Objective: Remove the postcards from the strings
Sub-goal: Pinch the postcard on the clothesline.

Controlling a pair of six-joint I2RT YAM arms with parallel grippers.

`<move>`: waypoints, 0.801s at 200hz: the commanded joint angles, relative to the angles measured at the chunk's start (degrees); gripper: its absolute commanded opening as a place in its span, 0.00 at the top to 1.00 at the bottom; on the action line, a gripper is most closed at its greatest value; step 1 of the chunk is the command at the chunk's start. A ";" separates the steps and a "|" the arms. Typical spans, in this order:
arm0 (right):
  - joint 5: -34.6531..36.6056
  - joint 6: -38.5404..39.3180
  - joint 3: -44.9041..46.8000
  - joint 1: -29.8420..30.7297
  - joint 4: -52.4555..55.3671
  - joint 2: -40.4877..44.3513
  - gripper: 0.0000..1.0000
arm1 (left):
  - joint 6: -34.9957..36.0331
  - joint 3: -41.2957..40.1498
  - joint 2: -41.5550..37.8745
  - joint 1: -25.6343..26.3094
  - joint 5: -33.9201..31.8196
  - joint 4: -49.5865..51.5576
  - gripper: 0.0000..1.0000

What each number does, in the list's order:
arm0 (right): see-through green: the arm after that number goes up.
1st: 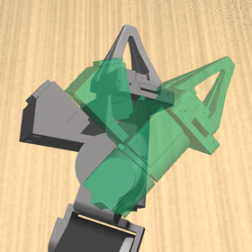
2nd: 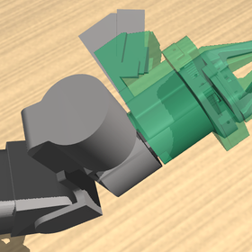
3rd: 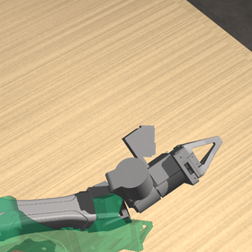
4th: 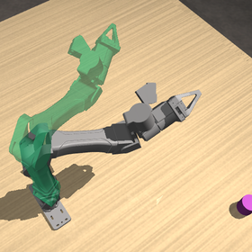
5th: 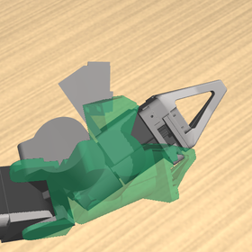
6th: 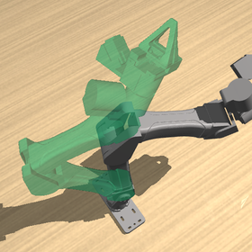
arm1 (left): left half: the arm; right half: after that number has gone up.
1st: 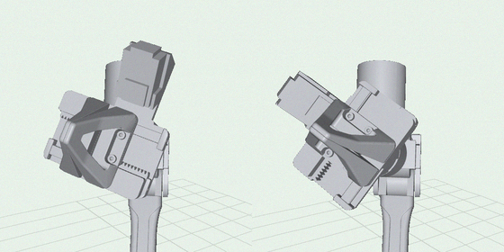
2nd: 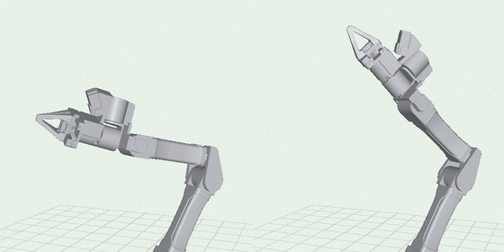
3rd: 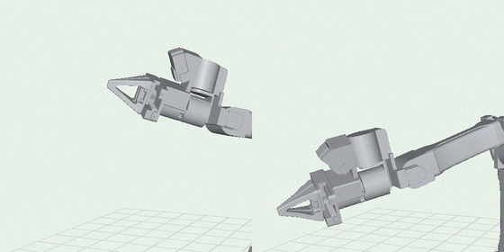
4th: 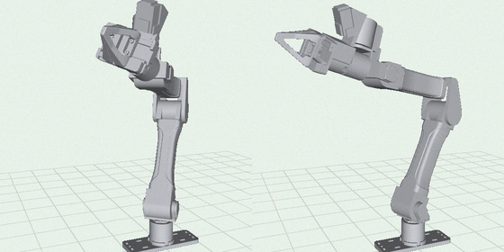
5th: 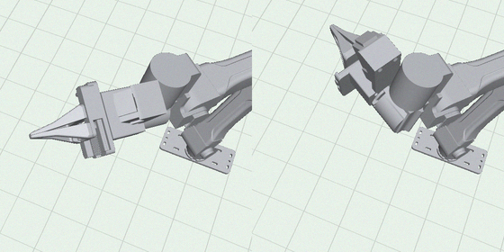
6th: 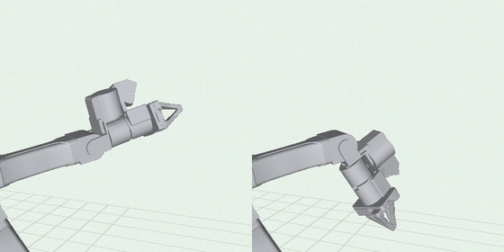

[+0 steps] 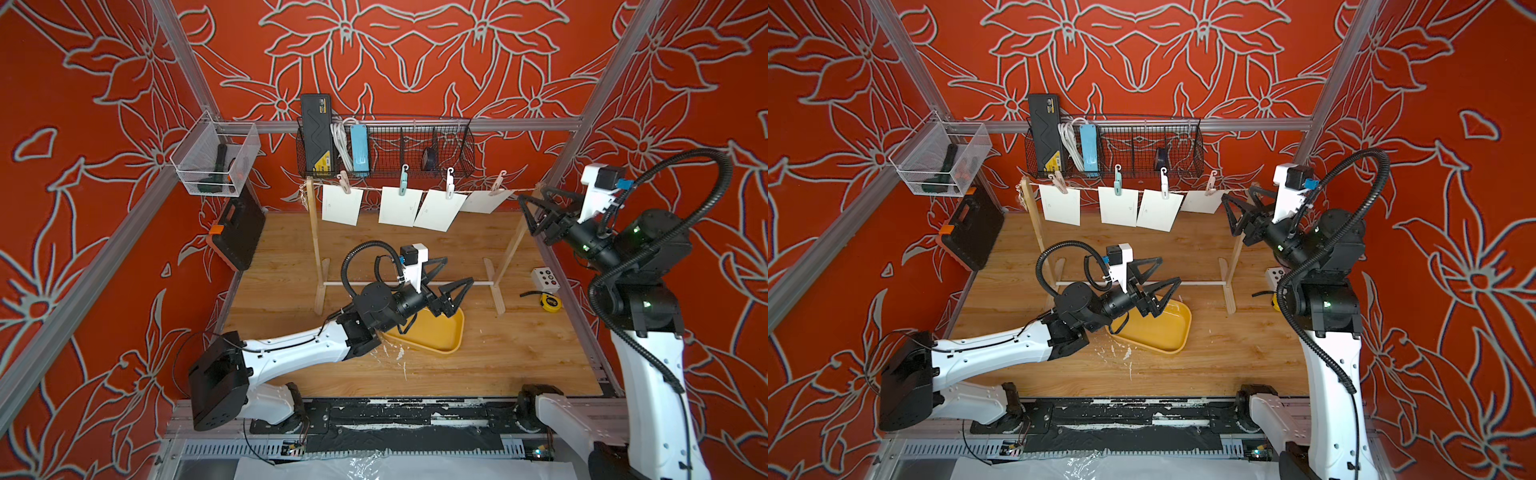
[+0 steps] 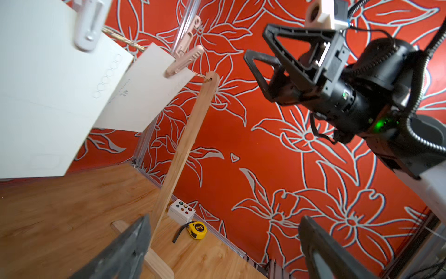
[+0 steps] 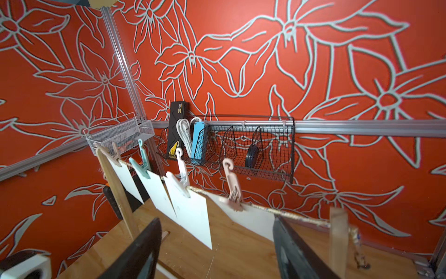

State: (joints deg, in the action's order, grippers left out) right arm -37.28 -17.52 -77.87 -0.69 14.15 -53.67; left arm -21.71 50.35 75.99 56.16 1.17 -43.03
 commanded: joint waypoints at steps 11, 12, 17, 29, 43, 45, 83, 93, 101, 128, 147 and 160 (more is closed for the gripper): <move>-6.10 -0.73 10.95 0.26 -6.60 3.69 0.24 | 0.54 2.50 -3.38 -2.91 3.59 14.98 0.05; -6.17 -0.57 11.27 0.25 -6.77 3.72 0.24 | 0.58 2.57 -3.43 -2.95 3.67 15.25 0.05; -6.23 -0.17 12.81 0.28 -7.63 3.79 0.23 | 0.85 3.12 -3.83 -3.26 4.10 16.41 0.05; -7.40 0.20 15.82 0.25 -9.76 3.57 0.23 | 0.75 4.48 -4.22 -4.06 5.65 19.24 0.05; -7.34 0.14 19.16 0.32 -13.11 3.45 0.21 | 0.84 5.63 -4.18 -4.70 6.89 22.08 0.04; -6.99 0.04 19.55 0.33 -13.56 3.43 0.21 | 0.90 5.64 -4.18 -4.71 6.93 22.34 0.04; -6.53 -0.68 26.02 0.34 -22.25 2.31 0.16 | 0.41 2.91 -4.91 -5.16 7.22 21.68 0.04; -5.81 -1.26 28.33 0.53 -25.06 2.09 0.12 | 0.30 2.24 -5.12 -5.29 7.44 21.50 0.04; -5.11 -1.11 29.50 0.69 -26.16 1.78 0.02 | 0.22 1.80 -5.22 -5.47 7.80 21.57 0.04; -3.00 2.48 31.22 2.37 -29.80 0.90 0.04 | -0.44 1.12 -5.30 -6.41 9.24 22.85 0.05; 2.14 7.40 34.97 4.52 -38.50 0.22 0.05 | -0.77 -0.03 -6.14 -6.59 9.24 22.52 0.05; 6.21 10.58 37.13 5.54 -45.33 -1.14 0.04 | -0.72 -1.00 -7.00 -6.59 9.11 21.74 0.05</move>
State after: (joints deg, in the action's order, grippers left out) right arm -38.37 -13.89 -44.12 2.96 -16.49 -53.30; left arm -22.15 50.78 71.59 49.87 9.23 -20.47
